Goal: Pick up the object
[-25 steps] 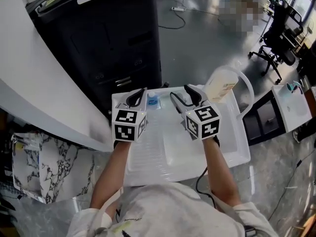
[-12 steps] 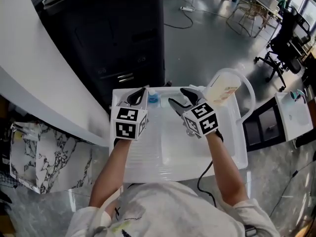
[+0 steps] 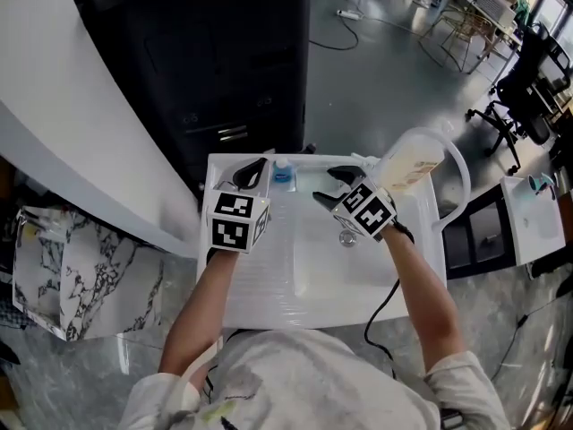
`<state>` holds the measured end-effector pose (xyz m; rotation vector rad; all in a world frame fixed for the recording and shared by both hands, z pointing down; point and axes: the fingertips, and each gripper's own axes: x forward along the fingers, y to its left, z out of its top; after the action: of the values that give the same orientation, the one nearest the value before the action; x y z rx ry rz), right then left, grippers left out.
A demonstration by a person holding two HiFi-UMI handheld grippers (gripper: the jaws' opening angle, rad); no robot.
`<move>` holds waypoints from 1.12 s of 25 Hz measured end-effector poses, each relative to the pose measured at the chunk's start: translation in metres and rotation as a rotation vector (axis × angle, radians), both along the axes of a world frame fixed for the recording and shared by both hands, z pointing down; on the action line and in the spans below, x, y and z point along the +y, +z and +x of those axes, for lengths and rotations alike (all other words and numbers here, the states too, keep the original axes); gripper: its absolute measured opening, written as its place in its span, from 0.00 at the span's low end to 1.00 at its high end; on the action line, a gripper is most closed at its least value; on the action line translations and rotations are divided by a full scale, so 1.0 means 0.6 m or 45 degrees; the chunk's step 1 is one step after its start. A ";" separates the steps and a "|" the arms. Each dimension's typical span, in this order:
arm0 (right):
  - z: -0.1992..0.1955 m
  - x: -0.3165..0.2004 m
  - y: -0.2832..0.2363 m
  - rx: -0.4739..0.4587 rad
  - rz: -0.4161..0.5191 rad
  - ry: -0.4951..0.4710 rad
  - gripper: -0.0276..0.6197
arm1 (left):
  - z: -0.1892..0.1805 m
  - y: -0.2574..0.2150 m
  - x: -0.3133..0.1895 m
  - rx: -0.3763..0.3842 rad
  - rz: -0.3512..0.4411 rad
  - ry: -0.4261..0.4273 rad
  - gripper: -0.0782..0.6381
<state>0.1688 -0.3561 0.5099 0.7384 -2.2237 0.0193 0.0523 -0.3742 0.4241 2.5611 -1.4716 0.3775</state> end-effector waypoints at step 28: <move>-0.002 -0.012 0.181 0.500 -0.175 -0.362 0.35 | -0.032 0.037 -0.004 -0.029 -0.048 -0.065 0.12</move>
<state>0.1677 -0.3633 0.6184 0.3129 -1.9070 -0.1038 0.0334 -0.3765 0.4464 2.4929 -1.5192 0.4249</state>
